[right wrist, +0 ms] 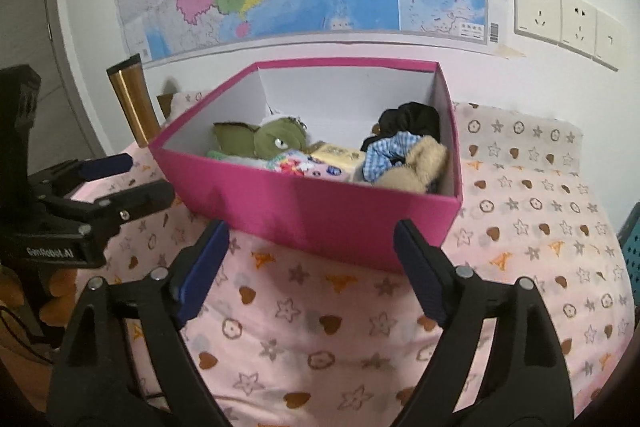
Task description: Organize soft objects
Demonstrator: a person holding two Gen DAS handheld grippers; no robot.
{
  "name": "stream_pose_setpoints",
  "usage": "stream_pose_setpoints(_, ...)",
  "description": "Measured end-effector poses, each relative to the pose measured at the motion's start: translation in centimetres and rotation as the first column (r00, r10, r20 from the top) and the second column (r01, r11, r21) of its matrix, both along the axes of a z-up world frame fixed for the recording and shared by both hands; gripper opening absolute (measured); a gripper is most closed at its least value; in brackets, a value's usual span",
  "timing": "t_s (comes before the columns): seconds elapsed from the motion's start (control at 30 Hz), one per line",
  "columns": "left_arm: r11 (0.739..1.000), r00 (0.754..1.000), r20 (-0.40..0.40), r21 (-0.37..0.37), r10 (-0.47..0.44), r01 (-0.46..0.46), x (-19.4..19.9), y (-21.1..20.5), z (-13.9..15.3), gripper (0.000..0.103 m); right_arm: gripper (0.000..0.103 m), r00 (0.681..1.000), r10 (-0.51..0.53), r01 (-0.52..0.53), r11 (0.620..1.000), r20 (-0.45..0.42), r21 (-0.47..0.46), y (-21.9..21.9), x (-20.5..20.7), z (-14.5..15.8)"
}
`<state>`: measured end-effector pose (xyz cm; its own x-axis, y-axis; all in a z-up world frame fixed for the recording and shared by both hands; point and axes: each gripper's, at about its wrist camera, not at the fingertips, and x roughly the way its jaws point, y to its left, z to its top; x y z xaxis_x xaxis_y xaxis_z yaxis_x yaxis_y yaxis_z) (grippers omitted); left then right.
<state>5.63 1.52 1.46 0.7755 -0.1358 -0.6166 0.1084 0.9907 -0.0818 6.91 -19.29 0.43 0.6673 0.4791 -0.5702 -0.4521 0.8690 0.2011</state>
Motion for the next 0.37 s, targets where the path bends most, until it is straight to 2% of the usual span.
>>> stream_pose_setpoints(0.17, 0.998, 0.998, -0.020, -0.027, 0.054, -0.055, -0.8, 0.9, -0.5, 0.103, 0.087, 1.000, -0.001, 0.001, 1.000, -0.008, -0.010, 0.3, -1.0, -0.3)
stream_pose_setpoints(0.37, 0.995, 0.995, -0.029, -0.004, 0.100, -0.100, -1.9, 1.0, -1.2, 0.103, 0.087, 1.000, 0.008, -0.008, 1.000, -0.008, -0.016, 0.4, -1.8, -0.3)
